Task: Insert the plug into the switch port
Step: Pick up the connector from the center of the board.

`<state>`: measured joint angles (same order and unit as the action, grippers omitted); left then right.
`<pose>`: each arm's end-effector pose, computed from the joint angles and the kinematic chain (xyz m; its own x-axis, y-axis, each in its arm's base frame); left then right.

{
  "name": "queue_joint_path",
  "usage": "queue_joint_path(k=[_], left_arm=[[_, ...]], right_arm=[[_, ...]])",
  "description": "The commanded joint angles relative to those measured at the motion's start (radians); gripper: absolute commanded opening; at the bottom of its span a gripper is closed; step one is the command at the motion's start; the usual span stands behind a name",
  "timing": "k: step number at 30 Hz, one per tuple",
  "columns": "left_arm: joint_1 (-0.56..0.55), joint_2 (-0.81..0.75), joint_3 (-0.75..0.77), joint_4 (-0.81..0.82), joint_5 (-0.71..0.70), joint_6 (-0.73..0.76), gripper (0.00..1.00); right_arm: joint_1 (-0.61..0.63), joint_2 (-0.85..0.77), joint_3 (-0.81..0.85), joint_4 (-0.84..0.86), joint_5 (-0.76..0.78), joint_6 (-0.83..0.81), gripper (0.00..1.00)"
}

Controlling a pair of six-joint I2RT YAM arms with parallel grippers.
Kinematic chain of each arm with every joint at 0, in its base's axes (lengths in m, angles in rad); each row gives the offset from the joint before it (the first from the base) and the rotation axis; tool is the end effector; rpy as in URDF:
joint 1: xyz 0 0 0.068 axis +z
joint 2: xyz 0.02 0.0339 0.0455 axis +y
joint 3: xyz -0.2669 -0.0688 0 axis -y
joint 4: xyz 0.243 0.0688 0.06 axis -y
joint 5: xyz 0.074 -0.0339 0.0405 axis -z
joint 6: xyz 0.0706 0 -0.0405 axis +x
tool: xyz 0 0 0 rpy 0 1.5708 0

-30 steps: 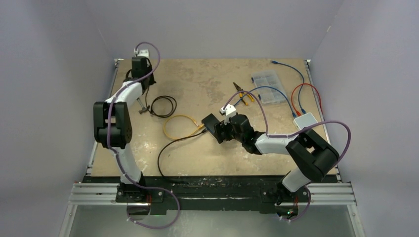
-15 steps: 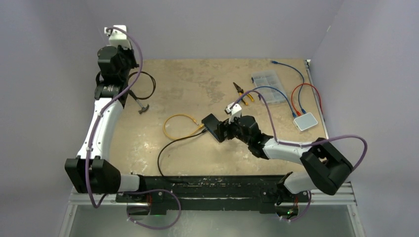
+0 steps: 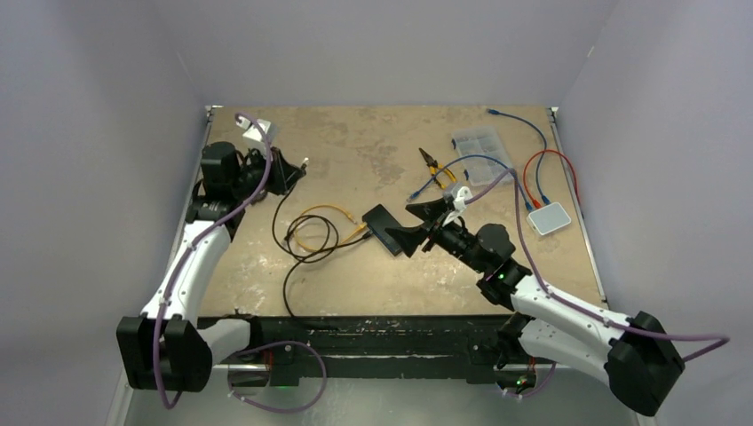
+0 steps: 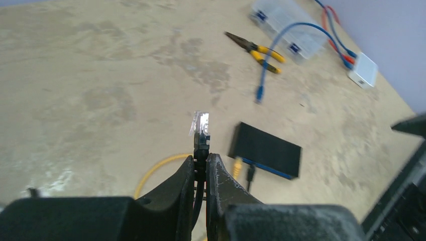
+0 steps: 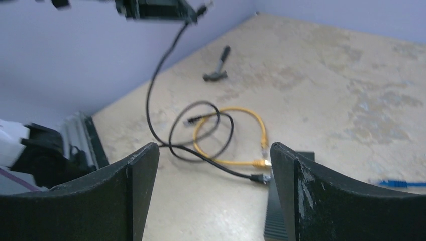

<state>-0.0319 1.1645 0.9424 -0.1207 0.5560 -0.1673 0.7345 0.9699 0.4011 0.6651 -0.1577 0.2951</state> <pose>0.2896 -0.0465 0.3186 -0.4185 -0.1282 -0.8991 0.4607 0.8232 -0.3318 0.1775 0.1753 0.2671 -0.1580 0.2444 -0.9567 -0.7650 0.5823 0.2750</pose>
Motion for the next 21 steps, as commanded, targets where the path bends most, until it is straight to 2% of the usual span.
queue_joint_path(k=[1,5,10,17,21], left_arm=[[-0.033,-0.094,-0.074,0.051,0.215,-0.029,0.0],[-0.088,-0.141,-0.119,0.045,0.235,0.002,0.0],[-0.191,-0.199,-0.121,0.021,0.135,0.077,0.0],[-0.296,-0.293,-0.134,-0.008,-0.001,0.239,0.0],[-0.363,-0.3,-0.149,-0.01,-0.044,0.267,0.0]], right_arm=[[0.001,-0.072,-0.001,0.061,-0.057,0.084,0.83],[0.002,-0.052,0.063,0.035,-0.075,0.115,0.83],[0.002,0.029,0.135,0.028,-0.127,0.214,0.83],[0.003,0.161,0.204,0.09,-0.172,0.357,0.81],[0.007,0.239,0.243,0.161,-0.211,0.405,0.8]])
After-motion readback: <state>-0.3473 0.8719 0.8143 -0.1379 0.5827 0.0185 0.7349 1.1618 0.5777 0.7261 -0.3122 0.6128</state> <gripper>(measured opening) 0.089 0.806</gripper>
